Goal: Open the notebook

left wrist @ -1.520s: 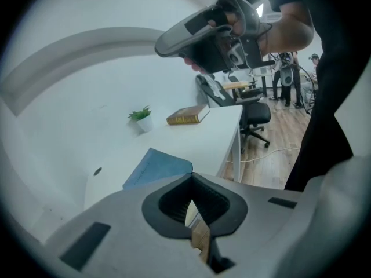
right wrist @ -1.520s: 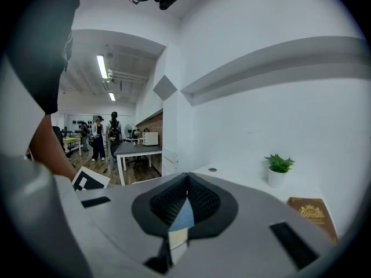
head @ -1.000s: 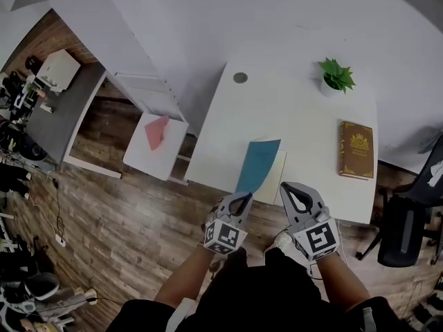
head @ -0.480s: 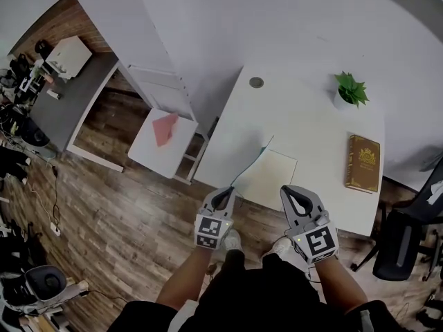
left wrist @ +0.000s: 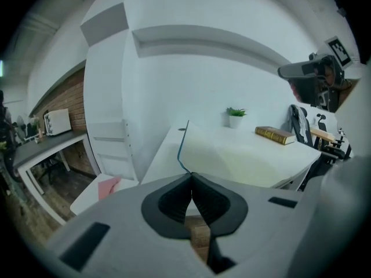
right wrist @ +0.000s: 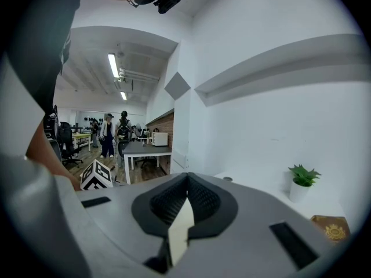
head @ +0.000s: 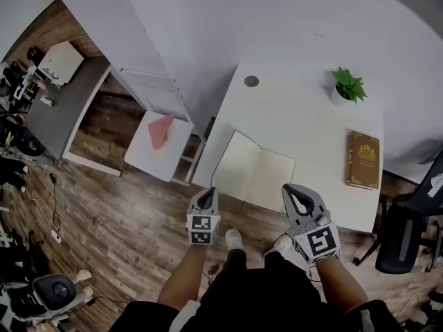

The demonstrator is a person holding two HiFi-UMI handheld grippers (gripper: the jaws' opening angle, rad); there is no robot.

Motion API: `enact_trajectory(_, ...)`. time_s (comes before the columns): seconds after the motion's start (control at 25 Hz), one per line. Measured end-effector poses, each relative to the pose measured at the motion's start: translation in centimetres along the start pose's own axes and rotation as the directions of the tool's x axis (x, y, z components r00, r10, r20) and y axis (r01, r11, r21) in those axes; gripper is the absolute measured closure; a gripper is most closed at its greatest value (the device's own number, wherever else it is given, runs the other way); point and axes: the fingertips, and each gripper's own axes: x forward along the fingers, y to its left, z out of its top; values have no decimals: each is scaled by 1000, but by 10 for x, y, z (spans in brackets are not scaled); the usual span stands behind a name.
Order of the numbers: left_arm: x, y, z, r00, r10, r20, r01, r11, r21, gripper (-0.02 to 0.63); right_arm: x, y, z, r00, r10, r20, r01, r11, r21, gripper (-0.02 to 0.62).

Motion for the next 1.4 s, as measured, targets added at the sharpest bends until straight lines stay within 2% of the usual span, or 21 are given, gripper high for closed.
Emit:
enact_trajectory(0.16, 8, 7, -20, 997, 35, -75, -33, 999, 23, 601, 2, -3, -5, 1000, -16, -17, 17, 1000, 23, 601)
enact_trajectory(0.4, 22, 16, -54, 978, 80, -190, -71, 996, 55, 601, 3, -6, -9, 999, -27, -24, 28, 999, 29, 601)
enact_trajectory(0.6, 19, 19, -66, 972, 100, -215, -96, 995, 32, 600, 1, -8, -5, 1000, -21, -9, 21, 1000, 2, 601)
enact_trajectory(0.88, -2, -1, -46, 987, 78, -138, -72, 996, 47, 600, -7, -11, -5, 1000, -28, -4, 28, 999, 28, 601)
enact_trajectory(1.12, -15, -28, 5, 1000, 14, -6, -14, 999, 37, 600, -18, -18, -5, 999, -42, 5, 41, 999, 34, 601)
enact_trajectory(1.4, -23, -70, 72, 986, -92, 138, 79, 992, 98, 601, -34, -28, -4, 998, -63, 17, 62, 997, 34, 601)
